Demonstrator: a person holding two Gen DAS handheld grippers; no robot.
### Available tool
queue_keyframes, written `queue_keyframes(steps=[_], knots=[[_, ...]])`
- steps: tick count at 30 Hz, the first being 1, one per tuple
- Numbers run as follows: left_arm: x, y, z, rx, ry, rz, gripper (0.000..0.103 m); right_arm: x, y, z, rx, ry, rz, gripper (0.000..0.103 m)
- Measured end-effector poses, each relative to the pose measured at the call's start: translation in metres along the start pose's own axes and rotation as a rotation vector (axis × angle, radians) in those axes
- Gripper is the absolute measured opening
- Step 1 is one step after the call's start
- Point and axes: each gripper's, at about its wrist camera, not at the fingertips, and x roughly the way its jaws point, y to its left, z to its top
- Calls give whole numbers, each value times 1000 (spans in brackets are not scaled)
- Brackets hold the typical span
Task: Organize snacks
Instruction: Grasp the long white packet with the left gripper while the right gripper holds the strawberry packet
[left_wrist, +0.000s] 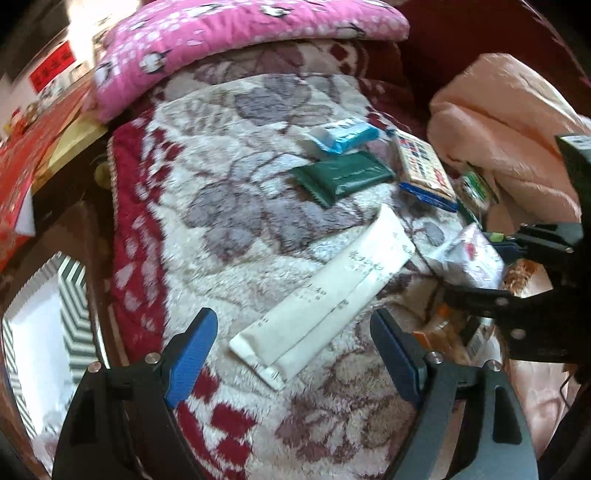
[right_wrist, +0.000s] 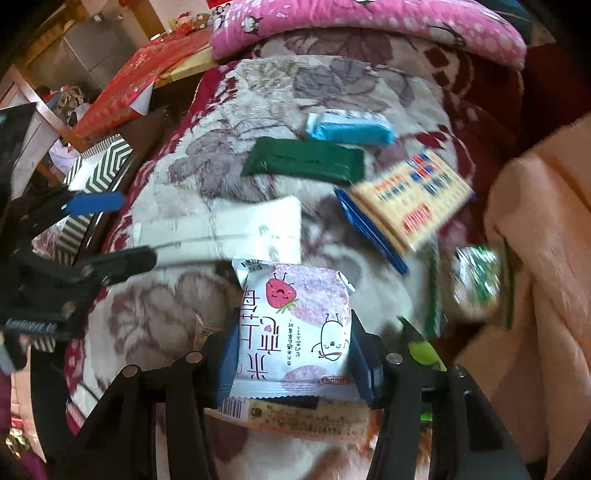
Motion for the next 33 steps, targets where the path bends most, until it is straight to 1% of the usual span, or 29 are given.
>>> queue_keyframes(steps=[4, 8, 10, 14, 15, 16, 17, 18, 19, 21, 24, 31, 33], knots=[[13, -9, 6, 59, 20, -15, 84, -7, -7, -11, 28, 3, 0, 56], [25, -19, 11, 116, 50, -50, 84, -7, -8, -10, 32, 1, 1, 58], [30, -25, 11, 153, 61, -54, 84, -8, -8, -9, 33, -6, 0, 69], [38, -31, 12, 197, 80, -57, 84, -4, -10, -6, 36, -7, -3, 70], [39, -32, 13, 204, 82, -54, 79, -2, -10, -5, 35, -6, -5, 70], [40, -33, 13, 213, 79, -41, 64, -1, -10, -5, 34, -7, -6, 70], [40, -34, 12, 222, 76, -29, 57, 0, -10, -5, 35, -6, -2, 70], [40, -34, 13, 223, 71, -41, 49, 1, -10, -5, 38, -6, 3, 63], [37, -33, 12, 214, 63, -61, 38, 0, -11, -5, 40, -12, 8, 56], [34, -32, 11, 204, 54, -72, 35, -2, -11, -6, 39, -25, 9, 56], [28, -30, 6, 175, 35, -54, 28, -4, -12, -7, 42, -36, 14, 56], [-6, -11, -9, 18, -25, -32, 13, -16, 2, -6, 18, -65, 43, 56], [-13, -7, -12, -2, -39, -24, 10, -18, 8, -5, 12, -74, 53, 56]])
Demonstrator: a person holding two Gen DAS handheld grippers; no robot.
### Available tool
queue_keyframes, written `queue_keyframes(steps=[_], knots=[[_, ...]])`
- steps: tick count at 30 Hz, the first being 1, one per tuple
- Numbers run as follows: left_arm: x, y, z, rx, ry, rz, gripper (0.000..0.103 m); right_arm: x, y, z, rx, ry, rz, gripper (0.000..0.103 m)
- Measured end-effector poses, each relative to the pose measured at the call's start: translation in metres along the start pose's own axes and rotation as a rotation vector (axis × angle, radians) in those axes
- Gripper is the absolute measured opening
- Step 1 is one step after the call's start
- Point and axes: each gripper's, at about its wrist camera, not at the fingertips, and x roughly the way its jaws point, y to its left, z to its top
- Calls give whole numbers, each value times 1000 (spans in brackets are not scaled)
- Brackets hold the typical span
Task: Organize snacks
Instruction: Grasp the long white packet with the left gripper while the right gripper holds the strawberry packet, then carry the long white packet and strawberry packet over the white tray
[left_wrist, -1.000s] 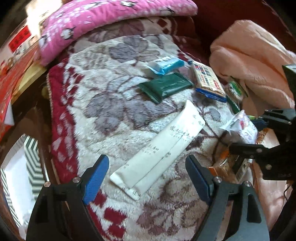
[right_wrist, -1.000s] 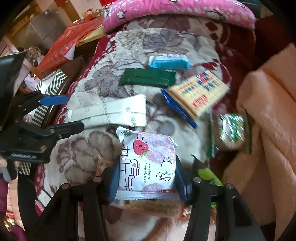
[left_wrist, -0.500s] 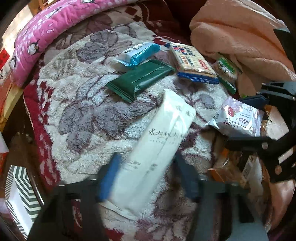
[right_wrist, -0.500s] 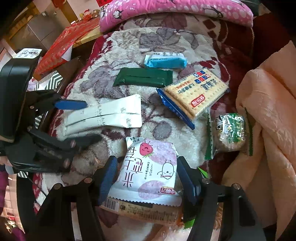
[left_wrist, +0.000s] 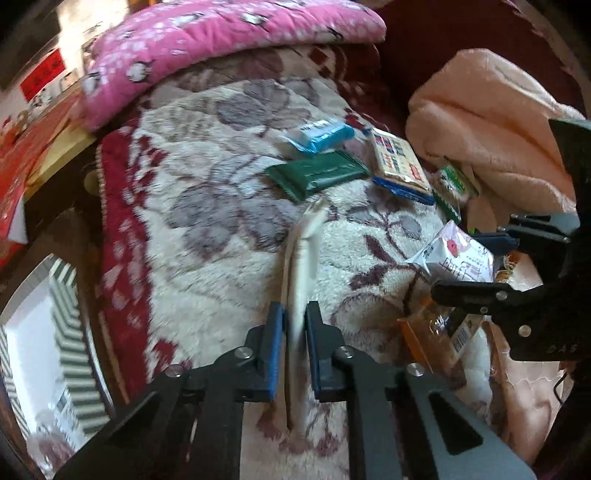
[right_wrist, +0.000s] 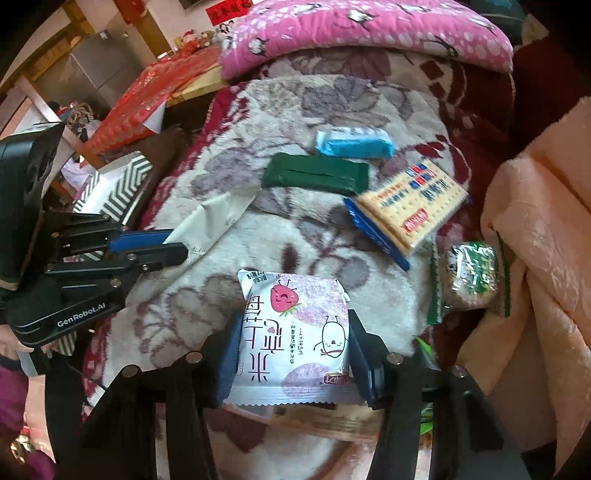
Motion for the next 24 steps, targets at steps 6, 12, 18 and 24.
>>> queue_keyframes(steps=[6, 12, 18, 24], knots=[[1, 13, -13, -64, 29, -32, 10, 1, 16, -2, -23, 6, 9, 56], [6, 9, -14, -53, 27, 9, 29, 0, 17, -5, -16, 13, 8, 56], [22, 6, -17, -82, 70, 7, 17, -3, 14, -8, 1, 8, 15, 56], [5, 16, -23, -146, 29, 28, 15, -10, 25, -5, -24, -14, 26, 56]])
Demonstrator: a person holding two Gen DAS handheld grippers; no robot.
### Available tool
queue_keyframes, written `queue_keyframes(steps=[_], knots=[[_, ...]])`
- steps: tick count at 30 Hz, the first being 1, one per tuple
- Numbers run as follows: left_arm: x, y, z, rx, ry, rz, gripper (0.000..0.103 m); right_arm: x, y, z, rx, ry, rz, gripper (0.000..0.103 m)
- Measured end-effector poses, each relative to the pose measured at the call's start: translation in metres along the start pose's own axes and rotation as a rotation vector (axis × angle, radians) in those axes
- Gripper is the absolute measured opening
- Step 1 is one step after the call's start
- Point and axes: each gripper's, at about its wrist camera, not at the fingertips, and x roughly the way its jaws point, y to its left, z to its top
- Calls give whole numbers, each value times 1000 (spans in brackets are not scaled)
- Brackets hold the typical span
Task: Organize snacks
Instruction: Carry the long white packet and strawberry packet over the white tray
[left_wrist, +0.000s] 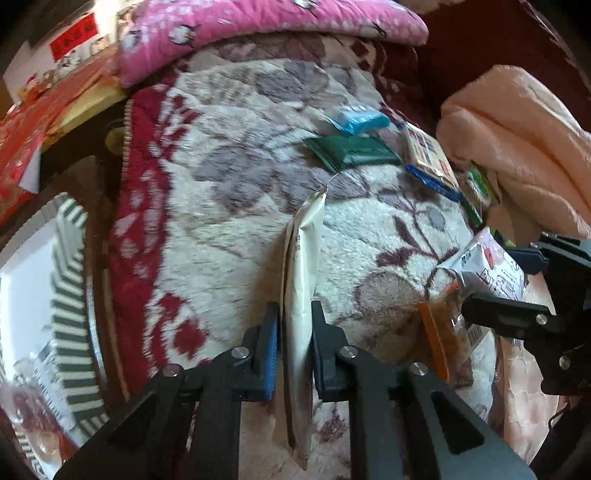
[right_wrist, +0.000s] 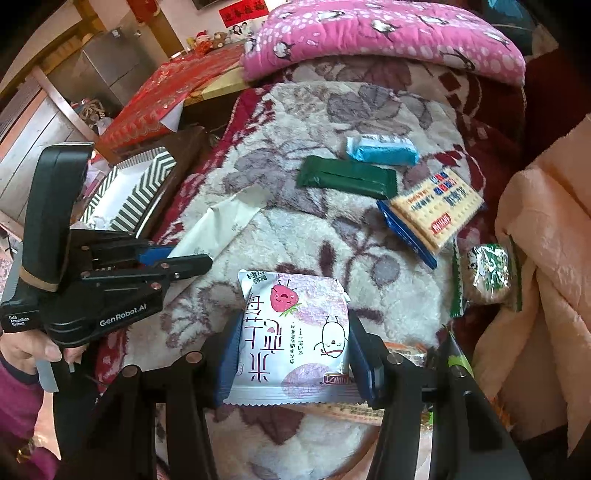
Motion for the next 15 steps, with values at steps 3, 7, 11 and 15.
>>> queue_keyframes(steps=[3, 7, 11, 15], knots=[[-18, 8, -4, -47, -32, 1, 15, 0, 8, 2, -11, -4, 7, 56], [-41, 17, -10, -92, -63, 33, 15, 1, 22, 8, -28, -11, 27, 56], [-62, 29, -21, -138, -87, 79, 15, 2, 41, 14, -62, -20, 43, 56], [-77, 44, -32, -184, -104, 103, 15, 2, 61, 20, -96, -27, 56, 56]])
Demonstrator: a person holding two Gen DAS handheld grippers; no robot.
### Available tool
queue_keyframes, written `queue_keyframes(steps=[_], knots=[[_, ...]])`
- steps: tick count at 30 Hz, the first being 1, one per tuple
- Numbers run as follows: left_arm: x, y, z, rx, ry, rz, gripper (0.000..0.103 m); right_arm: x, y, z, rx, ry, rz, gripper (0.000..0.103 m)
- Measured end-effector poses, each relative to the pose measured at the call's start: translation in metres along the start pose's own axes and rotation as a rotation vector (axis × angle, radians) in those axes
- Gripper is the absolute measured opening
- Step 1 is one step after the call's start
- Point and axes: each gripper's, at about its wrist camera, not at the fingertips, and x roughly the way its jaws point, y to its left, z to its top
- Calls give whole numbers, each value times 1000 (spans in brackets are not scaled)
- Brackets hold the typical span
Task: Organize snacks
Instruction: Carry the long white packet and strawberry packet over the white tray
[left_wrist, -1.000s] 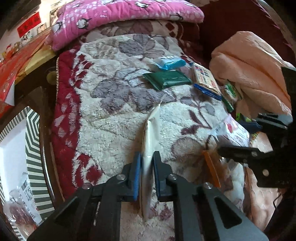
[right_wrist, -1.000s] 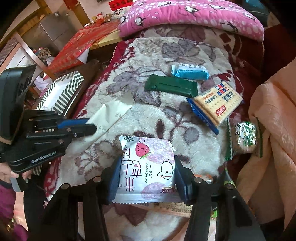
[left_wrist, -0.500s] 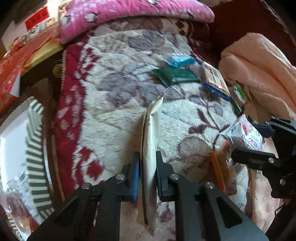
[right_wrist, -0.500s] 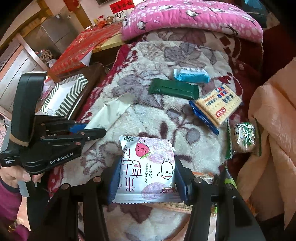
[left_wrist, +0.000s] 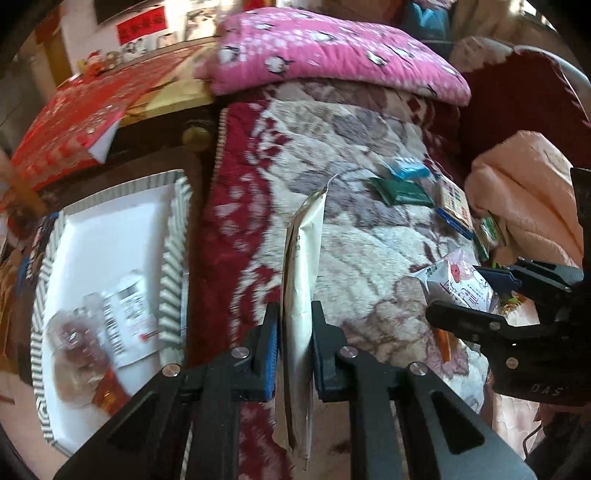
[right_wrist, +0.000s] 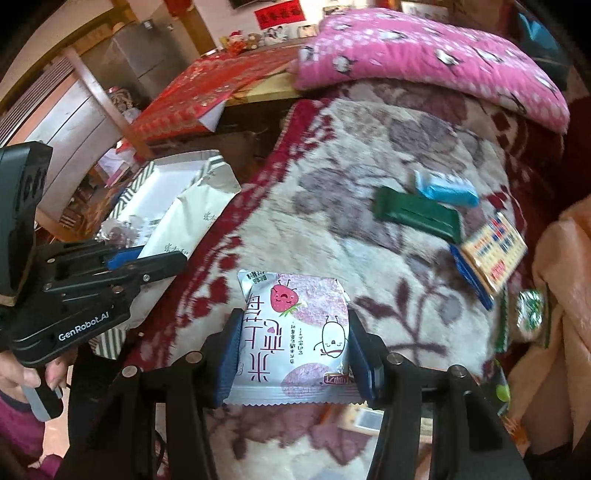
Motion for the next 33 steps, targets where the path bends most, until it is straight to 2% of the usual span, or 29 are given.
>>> queue_keyframes(steps=[15, 33], knots=[[-42, 66, -19, -131, -58, 106, 15, 14, 71, 27, -136, 11, 49, 56], [-65, 153, -49, -297, -68, 203, 15, 41, 142, 52, -265, 43, 104, 56]])
